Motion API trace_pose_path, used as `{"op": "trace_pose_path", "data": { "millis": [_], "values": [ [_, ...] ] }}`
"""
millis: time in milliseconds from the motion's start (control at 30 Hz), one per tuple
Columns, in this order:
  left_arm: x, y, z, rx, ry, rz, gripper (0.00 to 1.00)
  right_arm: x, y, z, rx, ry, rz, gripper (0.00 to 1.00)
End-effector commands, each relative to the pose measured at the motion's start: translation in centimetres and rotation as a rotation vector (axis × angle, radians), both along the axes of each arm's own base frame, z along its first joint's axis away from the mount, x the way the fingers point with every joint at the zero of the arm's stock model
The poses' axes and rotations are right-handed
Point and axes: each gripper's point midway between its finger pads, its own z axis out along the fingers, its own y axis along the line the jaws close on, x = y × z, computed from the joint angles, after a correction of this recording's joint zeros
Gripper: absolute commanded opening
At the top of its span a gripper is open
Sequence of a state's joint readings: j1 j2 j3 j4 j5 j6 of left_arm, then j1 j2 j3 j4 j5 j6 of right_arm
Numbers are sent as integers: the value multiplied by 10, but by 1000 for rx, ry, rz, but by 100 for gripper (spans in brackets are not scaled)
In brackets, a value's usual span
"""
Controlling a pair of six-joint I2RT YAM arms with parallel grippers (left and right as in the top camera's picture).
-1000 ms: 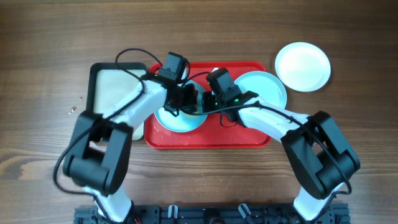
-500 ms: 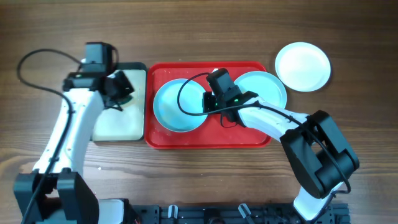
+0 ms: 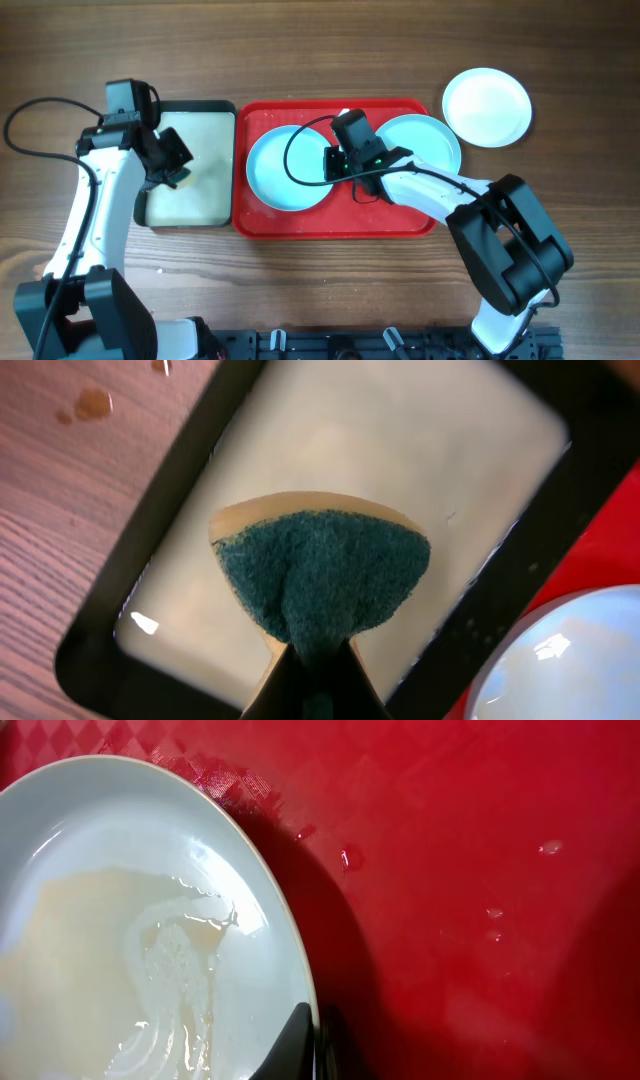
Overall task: Clean dirty plates on tray and stack at the side
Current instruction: 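Lift the light-blue plate with the right gripper and swing it up-left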
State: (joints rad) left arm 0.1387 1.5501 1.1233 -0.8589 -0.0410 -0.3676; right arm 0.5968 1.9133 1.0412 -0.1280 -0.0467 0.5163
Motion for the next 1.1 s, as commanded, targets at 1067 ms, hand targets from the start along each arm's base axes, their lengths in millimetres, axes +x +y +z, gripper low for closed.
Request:
{"op": "trace_pose_path", "data": {
  "millis": [1067],
  "values": [
    [-18,4,-19,27,49,-12,4,80,119,170,-281,-768,237,4]
  ]
}}
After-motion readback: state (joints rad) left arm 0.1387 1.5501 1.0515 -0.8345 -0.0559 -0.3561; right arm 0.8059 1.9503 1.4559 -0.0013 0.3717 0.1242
